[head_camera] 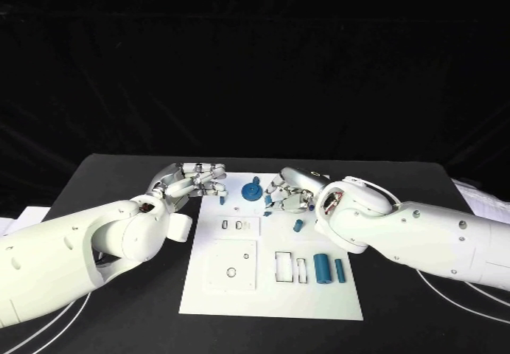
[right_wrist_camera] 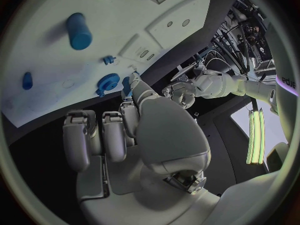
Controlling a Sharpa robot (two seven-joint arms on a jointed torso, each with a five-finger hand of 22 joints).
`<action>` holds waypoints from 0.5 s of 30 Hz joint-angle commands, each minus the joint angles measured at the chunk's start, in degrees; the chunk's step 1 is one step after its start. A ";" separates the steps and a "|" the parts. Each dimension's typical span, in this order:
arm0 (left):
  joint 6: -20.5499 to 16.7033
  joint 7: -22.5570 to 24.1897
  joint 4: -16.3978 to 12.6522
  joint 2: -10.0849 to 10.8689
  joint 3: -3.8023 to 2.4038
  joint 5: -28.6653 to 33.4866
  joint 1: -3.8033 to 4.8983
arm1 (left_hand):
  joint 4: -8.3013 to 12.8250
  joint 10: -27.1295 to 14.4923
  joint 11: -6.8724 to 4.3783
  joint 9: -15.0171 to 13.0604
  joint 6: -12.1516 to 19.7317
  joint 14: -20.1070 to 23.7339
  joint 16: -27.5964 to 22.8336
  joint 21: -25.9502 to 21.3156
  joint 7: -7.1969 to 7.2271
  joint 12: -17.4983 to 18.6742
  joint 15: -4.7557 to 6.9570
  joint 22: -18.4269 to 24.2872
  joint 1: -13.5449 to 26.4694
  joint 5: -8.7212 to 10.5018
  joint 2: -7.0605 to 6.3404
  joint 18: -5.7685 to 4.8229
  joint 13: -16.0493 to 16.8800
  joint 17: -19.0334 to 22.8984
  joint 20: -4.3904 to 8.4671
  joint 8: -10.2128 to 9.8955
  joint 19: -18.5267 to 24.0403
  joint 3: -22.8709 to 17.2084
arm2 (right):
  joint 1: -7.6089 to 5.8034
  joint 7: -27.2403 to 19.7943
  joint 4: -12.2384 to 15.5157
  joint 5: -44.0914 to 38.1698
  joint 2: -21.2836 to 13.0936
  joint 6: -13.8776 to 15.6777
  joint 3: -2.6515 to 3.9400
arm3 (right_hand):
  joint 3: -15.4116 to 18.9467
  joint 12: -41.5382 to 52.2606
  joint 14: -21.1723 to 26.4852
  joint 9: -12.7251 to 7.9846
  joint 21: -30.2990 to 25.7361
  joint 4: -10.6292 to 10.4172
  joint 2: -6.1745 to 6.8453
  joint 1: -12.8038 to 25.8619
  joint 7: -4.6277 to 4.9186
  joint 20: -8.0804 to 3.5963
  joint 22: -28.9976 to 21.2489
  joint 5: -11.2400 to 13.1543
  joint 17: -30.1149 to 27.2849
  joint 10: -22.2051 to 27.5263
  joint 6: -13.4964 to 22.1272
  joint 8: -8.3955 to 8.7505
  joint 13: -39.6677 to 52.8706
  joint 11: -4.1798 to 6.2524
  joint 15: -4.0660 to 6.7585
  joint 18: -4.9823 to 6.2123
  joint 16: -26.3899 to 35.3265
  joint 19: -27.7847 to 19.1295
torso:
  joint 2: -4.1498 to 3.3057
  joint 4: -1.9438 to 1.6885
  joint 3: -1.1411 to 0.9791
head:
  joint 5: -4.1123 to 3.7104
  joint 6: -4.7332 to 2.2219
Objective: Assemble the parts on the task board
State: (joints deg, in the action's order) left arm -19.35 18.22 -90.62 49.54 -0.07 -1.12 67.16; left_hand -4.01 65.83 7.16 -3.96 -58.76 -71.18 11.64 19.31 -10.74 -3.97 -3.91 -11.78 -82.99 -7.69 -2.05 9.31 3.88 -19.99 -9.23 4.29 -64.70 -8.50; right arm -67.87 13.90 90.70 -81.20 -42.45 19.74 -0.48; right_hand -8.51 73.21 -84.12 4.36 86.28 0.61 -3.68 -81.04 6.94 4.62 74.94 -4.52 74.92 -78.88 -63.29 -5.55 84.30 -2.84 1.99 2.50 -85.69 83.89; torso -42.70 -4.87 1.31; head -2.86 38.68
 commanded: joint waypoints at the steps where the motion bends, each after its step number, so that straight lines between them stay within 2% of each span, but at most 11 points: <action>1: 0.32 0.99 0.32 -0.03 -0.03 0.54 0.03 | -0.03 -0.19 0.36 0.08 -0.03 0.47 -0.33 0.25 -0.33 0.31 0.09 -0.08 0.32 0.23 -0.07 0.70 -0.07 -0.05 -0.09 -0.32 0.39 -0.26 | 0.80 4.60 -0.10 -5.21 1.52 -0.77 -0.19 | -0.31 -0.40 -4.28 0.17 -0.14 -0.05 0.17 0.56 -0.80 -0.48 7.25 -0.24 7.76 -0.91 -1.40 -0.53 -9.69 1.39 0.38 -0.47 0.23 0.30 | 0.00 -0.17 0.14 | 0.43 0.17; 5: 0.26 1.06 0.52 0.02 -0.03 0.86 0.03 | 0.00 -0.20 0.37 0.08 -0.03 0.55 -0.37 0.24 -0.34 0.31 0.07 -0.10 0.29 0.22 -0.07 0.69 -0.07 -0.10 -0.09 -0.33 0.46 -0.33 | 1.88 5.62 -0.45 -6.18 3.52 -1.14 -0.38 | -0.40 -0.53 -4.25 0.17 -0.22 0.00 0.31 0.67 -0.83 -0.50 7.08 -0.33 7.61 -0.85 -1.43 -0.55 -9.79 1.41 0.40 -0.43 0.33 0.17 | -0.01 -0.36 0.25 | 0.30 0.33; 8: 0.26 1.03 0.53 0.06 -0.03 1.02 0.03 | 0.00 -0.20 0.37 0.08 -0.03 0.55 -0.37 0.24 -0.34 0.31 0.07 -0.10 0.29 0.22 -0.07 0.69 -0.07 -0.10 -0.09 -0.33 0.46 -0.33 | 2.46 6.46 -0.87 -6.65 4.92 -1.25 -0.49 | -0.59 -0.66 -4.23 0.17 -0.29 0.04 0.32 0.76 -0.85 -0.52 6.96 -0.47 7.52 -0.78 -1.46 -0.56 -9.87 1.44 0.42 -0.40 0.39 0.08 | -0.08 -0.04 0.05 | 1.00 0.36; 15: 0.49 0.87 0.40 -0.03 -0.03 1.13 0.04 | 0.00 -0.20 0.37 0.08 -0.03 0.55 -0.37 0.24 -0.34 0.31 0.07 -0.10 0.29 0.22 -0.07 0.69 -0.07 -0.10 -0.09 -0.33 0.46 -0.33 | 3.15 7.63 -2.06 -7.46 7.43 -1.52 -0.69 | -0.74 -0.70 -4.21 0.16 -0.35 0.11 0.36 0.78 -0.86 -0.53 6.84 -0.54 7.41 -0.77 -1.44 -0.55 -9.89 1.46 0.44 -0.36 0.46 -0.01 | -0.04 -0.05 0.03 | 1.15 0.64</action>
State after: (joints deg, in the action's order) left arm -19.41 18.37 -90.05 49.63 -0.07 -0.45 67.16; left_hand -4.01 65.83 7.16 -3.96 -58.76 -70.97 11.64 19.30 -10.74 -3.97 -3.70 -11.83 -82.99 -7.69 -2.05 9.32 3.88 -20.03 -9.23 4.29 -64.70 -8.49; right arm -64.80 19.54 88.87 -86.53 -35.21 19.18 -1.18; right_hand -9.11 72.86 -84.12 4.41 86.28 0.79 -3.13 -80.51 7.02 4.41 74.93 -4.92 74.91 -78.68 -63.40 -5.56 83.46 -2.64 1.98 2.54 -85.37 84.11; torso -42.76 -4.97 1.39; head -1.83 39.20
